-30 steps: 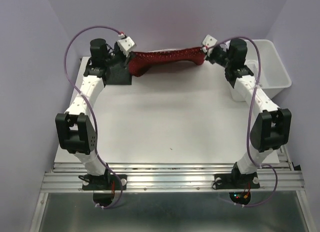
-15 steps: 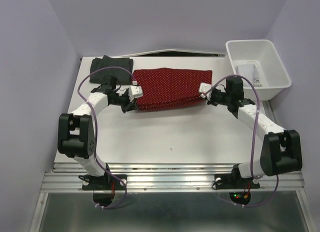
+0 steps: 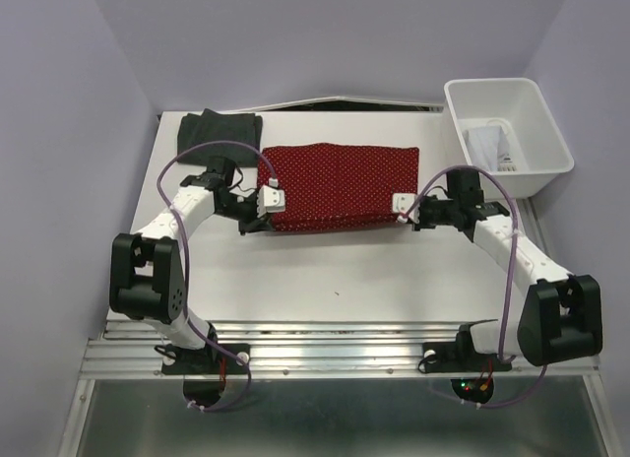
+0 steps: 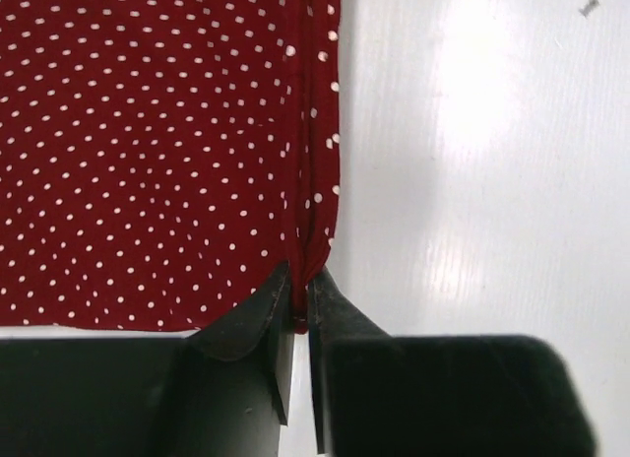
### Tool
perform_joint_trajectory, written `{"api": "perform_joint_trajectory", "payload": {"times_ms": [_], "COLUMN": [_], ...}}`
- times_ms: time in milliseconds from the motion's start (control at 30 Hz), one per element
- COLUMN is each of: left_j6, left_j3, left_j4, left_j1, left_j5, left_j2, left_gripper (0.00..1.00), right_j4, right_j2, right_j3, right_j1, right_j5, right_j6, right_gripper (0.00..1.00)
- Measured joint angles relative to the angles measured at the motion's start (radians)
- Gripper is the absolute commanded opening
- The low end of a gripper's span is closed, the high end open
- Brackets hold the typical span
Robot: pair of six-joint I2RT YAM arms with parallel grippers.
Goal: Fold and stack the skirts
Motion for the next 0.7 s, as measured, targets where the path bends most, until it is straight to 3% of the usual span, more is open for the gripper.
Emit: {"api": "perform_joint_trajectory", "payload": {"times_ms": [33,67,100,133,200,267,367,467,600,633,700], "left_j6": [0.027,0.06,0.089,0.114,0.161,0.215,0.261,0.201,-0.016,-0.079,-0.233], "left_j3": [-0.005,-0.019,-0.045,-0.071,-0.116,-0.153,-0.174,-0.161,-0.063,-0.026,0.105], "left_j4": [-0.016,-0.032,-0.045,-0.068,-0.099,-0.146,-0.204,-0.189,-0.074,-0.033,0.029], "left_j1": [-0.008,-0.024,-0.05,-0.065,-0.105,-0.149,-0.198,-0.191,-0.148,-0.138,-0.112], "left_j5": [-0.008,-0.021,-0.042,-0.061,-0.097,-0.13,-0.15,-0.156,-0.16,-0.162,-0.175], "left_j2": [-0.005,-0.017,-0.043,-0.071,-0.13,-0.198,-0.279,-0.298,-0.232,-0.207,-0.088], "left_gripper": [0.37,0.4,0.43,0.6,0.87,0.89,0.88,0.8,0.63,0.56,0.56], "right_j4": [-0.029,-0.064,-0.096,-0.121,-0.181,-0.23,-0.265,-0.25,-0.222,-0.223,-0.208], "right_j2": [-0.009,-0.025,-0.048,-0.068,-0.126,-0.195,-0.272,-0.301,-0.164,-0.099,0.083], "right_j3": [-0.006,-0.018,-0.034,-0.048,-0.089,-0.125,-0.148,-0.143,-0.029,0.04,0.225], "right_j1": [0.0,0.0,0.0,-0.001,-0.002,-0.003,-0.003,-0.003,-0.003,-0.003,-0.001], "right_j5": [-0.001,-0.002,0.004,0.008,0.019,0.023,0.024,0.025,0.046,0.057,0.082], "right_j6": [-0.035,-0.077,-0.129,-0.166,-0.238,-0.307,-0.344,-0.292,-0.029,0.055,0.247], "right_gripper": [0.21,0.31,0.62,0.73,0.82,0.98,1.0,1.0,0.81,0.71,0.65]}}
